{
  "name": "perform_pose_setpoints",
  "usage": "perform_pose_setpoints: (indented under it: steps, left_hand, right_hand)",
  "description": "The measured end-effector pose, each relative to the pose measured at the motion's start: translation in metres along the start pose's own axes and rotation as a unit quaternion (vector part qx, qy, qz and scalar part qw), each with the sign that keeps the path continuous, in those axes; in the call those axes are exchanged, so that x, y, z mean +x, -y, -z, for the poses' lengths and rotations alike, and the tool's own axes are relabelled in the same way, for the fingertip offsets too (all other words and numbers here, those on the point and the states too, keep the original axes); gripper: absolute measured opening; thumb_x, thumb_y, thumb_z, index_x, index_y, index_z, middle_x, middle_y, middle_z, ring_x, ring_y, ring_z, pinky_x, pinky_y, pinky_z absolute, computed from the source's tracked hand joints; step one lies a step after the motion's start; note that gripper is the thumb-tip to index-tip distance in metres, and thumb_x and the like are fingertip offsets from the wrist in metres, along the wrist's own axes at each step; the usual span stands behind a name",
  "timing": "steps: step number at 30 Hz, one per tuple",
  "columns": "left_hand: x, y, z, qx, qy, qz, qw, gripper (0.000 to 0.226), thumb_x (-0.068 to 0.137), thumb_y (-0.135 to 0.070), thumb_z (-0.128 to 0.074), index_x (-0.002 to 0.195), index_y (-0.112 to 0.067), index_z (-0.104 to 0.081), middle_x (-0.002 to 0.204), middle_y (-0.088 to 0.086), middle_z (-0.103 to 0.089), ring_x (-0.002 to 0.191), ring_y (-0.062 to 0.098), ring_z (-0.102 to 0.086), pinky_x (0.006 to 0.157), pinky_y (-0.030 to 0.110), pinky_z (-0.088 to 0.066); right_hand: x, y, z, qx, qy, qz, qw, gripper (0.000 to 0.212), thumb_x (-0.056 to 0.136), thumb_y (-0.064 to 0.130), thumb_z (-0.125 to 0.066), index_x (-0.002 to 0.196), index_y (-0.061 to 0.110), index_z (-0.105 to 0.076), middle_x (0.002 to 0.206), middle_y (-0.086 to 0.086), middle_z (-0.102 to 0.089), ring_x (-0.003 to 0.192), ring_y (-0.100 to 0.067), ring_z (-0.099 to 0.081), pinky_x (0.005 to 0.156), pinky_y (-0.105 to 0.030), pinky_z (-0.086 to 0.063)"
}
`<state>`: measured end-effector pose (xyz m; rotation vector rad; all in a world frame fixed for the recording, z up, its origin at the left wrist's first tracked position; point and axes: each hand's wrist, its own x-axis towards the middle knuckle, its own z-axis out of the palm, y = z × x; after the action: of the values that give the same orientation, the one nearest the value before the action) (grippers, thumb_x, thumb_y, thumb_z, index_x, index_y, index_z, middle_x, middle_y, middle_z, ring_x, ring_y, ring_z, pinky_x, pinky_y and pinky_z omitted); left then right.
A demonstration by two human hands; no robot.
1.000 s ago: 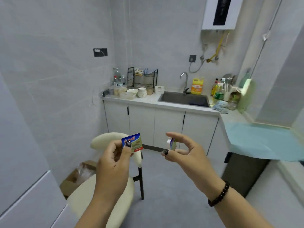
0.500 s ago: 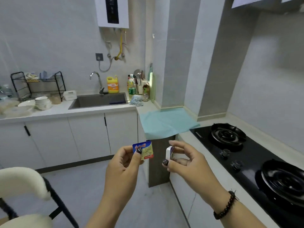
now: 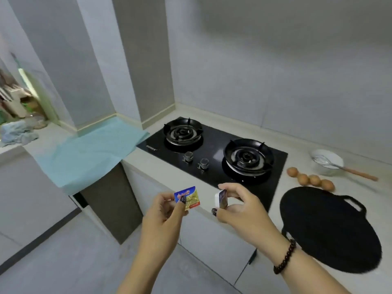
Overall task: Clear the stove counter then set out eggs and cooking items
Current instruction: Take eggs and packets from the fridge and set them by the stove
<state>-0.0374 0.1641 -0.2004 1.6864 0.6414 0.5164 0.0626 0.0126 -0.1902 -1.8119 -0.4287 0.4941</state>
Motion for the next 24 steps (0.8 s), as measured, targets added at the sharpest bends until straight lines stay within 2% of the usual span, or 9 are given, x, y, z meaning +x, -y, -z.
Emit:
perform_pose_setpoints:
  steps: [3, 7, 11, 14, 16, 17, 19, 22, 24]
  left_hand:
    - [0.035, 0.022, -0.026, 0.039, 0.092, 0.042, 0.994, 0.007, 0.095, -0.019, -0.056, 0.098, -0.024, -0.060, 0.082, -0.005, -0.074, 0.077, 0.001, -0.069, 0.059, 0.016, -0.043]
    - [0.088, 0.058, -0.060, 0.096, 0.190, 0.091, 0.973, 0.002, 0.093, -0.022, -0.057, 0.094, -0.024, -0.057, 0.082, -0.008, -0.074, 0.085, 0.014, -0.070, 0.056, 0.019, -0.042]
    - [0.132, 0.086, -0.090, 0.123, 0.263, 0.116, 0.950, 0.004, 0.092, -0.019, -0.059, 0.092, -0.016, -0.057, 0.093, -0.002, -0.071, 0.091, 0.016, -0.068, 0.059, 0.014, -0.045]
    - [0.159, 0.100, -0.113, 0.135, 0.296, 0.119, 0.938, 0.005, 0.092, -0.019, -0.061, 0.092, -0.016, -0.058, 0.097, 0.001, -0.069, 0.092, 0.018, -0.067, 0.072, 0.026, -0.052]
    - [0.173, 0.108, -0.128, 0.144, 0.314, 0.117, 0.931, 0.006, 0.091, -0.020, -0.062, 0.092, -0.016, -0.059, 0.096, 0.000, -0.068, 0.091, 0.018, -0.067, 0.079, 0.034, -0.054]
    - [0.178, 0.109, -0.134, 0.145, 0.319, 0.116, 0.929, 0.006, 0.090, -0.019, -0.063, 0.092, -0.016, -0.059, 0.095, 0.000, -0.068, 0.091, 0.019, -0.067, 0.082, 0.036, -0.055]
    - [0.186, 0.112, -0.147, 0.139, 0.338, 0.117, 0.923, 0.004, 0.088, -0.016, -0.063, 0.090, -0.016, -0.061, 0.094, 0.000, -0.068, 0.091, 0.020, -0.067, 0.086, 0.041, -0.055]
    - [0.193, 0.116, -0.167, 0.139, 0.363, 0.121, 0.913, 0.008, 0.088, -0.012, -0.062, 0.090, -0.019, -0.060, 0.096, 0.001, -0.068, 0.093, 0.021, -0.068, 0.087, 0.045, -0.055]
    - [0.194, 0.117, -0.181, 0.147, 0.378, 0.119, 0.906, 0.011, 0.089, -0.011, -0.062, 0.090, -0.021, -0.057, 0.096, 0.000, -0.067, 0.093, 0.020, -0.067, 0.087, 0.044, -0.055]
  right_hand:
    - [0.018, -0.025, 0.011, -0.056, -0.057, -0.062, 0.995, 0.055, 0.076, 0.019, -0.077, 0.122, 0.036, -0.052, 0.115, 0.014, -0.059, 0.081, -0.014, -0.069, 0.077, -0.027, -0.055]
    - [0.049, -0.062, 0.020, -0.138, -0.113, -0.157, 0.971, 0.069, 0.078, 0.031, -0.075, 0.139, 0.026, -0.043, 0.125, 0.009, -0.054, 0.105, -0.013, -0.059, 0.086, -0.023, -0.048]
    - [0.077, -0.090, 0.016, -0.165, -0.143, -0.243, 0.945, 0.052, 0.081, 0.024, -0.073, 0.126, 0.008, -0.052, 0.119, -0.008, -0.058, 0.101, -0.020, -0.059, 0.080, -0.029, -0.050]
    - [0.099, -0.111, 0.011, -0.172, -0.184, -0.275, 0.928, 0.032, 0.078, 0.025, -0.075, 0.101, 0.011, -0.057, 0.101, -0.006, -0.060, 0.083, -0.016, -0.058, 0.065, -0.022, -0.047]
    - [0.113, -0.127, 0.011, -0.187, -0.206, -0.285, 0.917, 0.029, 0.076, 0.028, -0.076, 0.090, 0.014, -0.054, 0.100, -0.007, -0.060, 0.077, -0.009, -0.053, 0.057, -0.013, -0.042]
    - [0.118, -0.130, 0.012, -0.190, -0.212, -0.291, 0.913, 0.029, 0.077, 0.027, -0.075, 0.093, 0.017, -0.053, 0.107, -0.009, -0.058, 0.076, -0.005, -0.048, 0.054, -0.011, -0.040]
    - [0.123, -0.135, 0.018, -0.195, -0.231, -0.305, 0.903, 0.043, 0.081, 0.023, -0.074, 0.117, 0.019, -0.052, 0.124, -0.007, -0.049, 0.079, -0.005, -0.041, 0.053, -0.004, -0.038]
    - [0.122, -0.139, 0.031, -0.200, -0.250, -0.316, 0.893, 0.060, 0.081, 0.020, -0.073, 0.135, 0.016, -0.046, 0.133, -0.006, -0.038, 0.090, -0.010, -0.046, 0.067, -0.005, -0.039]
    - [0.120, -0.144, 0.041, -0.207, -0.255, -0.325, 0.887, 0.061, 0.079, 0.021, -0.074, 0.134, 0.017, -0.047, 0.132, -0.007, -0.039, 0.099, -0.017, -0.054, 0.087, -0.022, -0.047]
